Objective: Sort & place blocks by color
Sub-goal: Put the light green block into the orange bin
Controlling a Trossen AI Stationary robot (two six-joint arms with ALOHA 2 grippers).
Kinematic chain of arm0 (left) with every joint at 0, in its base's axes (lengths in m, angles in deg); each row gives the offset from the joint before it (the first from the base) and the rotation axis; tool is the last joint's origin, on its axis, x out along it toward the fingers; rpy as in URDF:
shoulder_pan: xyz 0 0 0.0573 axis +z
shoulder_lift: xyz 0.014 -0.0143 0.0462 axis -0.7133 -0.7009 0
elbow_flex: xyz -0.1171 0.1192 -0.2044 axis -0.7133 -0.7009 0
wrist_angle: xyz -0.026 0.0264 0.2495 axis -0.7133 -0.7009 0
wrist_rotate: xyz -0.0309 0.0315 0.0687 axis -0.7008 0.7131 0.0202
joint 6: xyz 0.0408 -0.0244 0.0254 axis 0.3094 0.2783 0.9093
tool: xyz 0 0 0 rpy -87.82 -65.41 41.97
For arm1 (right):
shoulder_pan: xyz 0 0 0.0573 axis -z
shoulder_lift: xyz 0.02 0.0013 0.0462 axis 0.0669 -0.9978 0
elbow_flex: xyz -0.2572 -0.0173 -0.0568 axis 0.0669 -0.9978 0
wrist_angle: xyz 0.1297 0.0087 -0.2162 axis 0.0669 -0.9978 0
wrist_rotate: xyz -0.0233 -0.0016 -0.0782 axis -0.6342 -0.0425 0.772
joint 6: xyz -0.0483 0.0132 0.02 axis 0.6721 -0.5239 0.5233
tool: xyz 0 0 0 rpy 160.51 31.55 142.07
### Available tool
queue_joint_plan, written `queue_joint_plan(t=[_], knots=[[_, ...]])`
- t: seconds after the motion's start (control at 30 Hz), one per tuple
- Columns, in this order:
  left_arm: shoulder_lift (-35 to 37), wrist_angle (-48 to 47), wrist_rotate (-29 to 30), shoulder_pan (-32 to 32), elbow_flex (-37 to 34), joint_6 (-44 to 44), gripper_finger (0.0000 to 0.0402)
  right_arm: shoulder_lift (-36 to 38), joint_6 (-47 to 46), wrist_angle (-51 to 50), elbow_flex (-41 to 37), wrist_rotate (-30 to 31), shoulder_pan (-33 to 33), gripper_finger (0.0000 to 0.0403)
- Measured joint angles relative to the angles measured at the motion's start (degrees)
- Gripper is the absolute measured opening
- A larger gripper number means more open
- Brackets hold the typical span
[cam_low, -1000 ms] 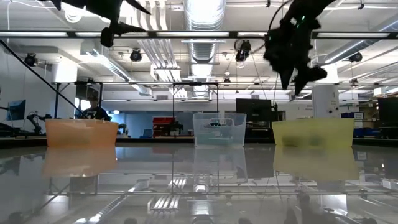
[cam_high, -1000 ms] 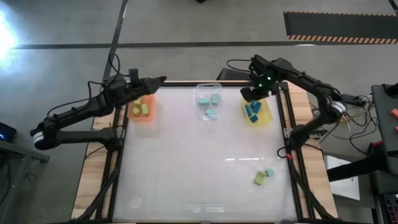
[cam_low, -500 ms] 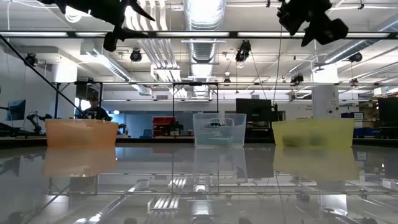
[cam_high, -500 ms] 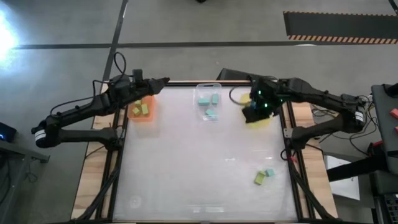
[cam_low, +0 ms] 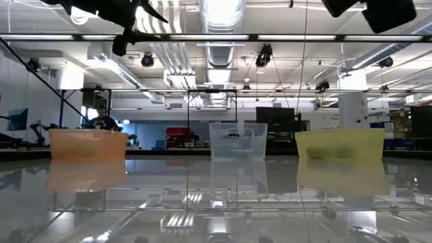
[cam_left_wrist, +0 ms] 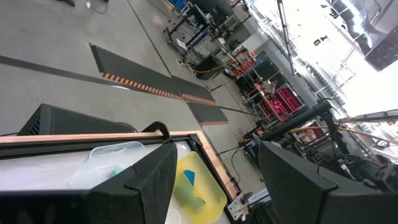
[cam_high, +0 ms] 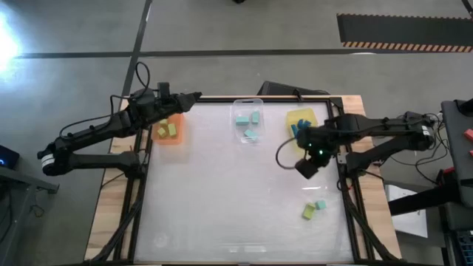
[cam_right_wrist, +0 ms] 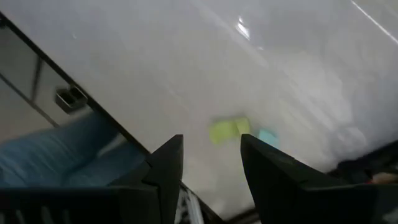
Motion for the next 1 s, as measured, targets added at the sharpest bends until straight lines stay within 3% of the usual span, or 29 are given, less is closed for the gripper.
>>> queue_joint_plan(t=[0.6, 0.83, 1.0], knots=[[0.0, 0.0, 0.0, 0.0, 0.0, 0.1, 0.021, -0.2, 8.6, -0.1, -5.9, 2.6, -13.0, 0.0154], [0.0, 0.0, 0.0, 0.0, -0.1, 0.1, 0.021, -0.9, 11.1, 3.0, -8.7, 2.7, -15.4, 0.0195], [0.0, 0.0, 0.0, 0.0, -0.1, 0.1, 0.021, -2.0, 22.2, 6.3, -10.2, 2.8, -18.1, 0.0241]])
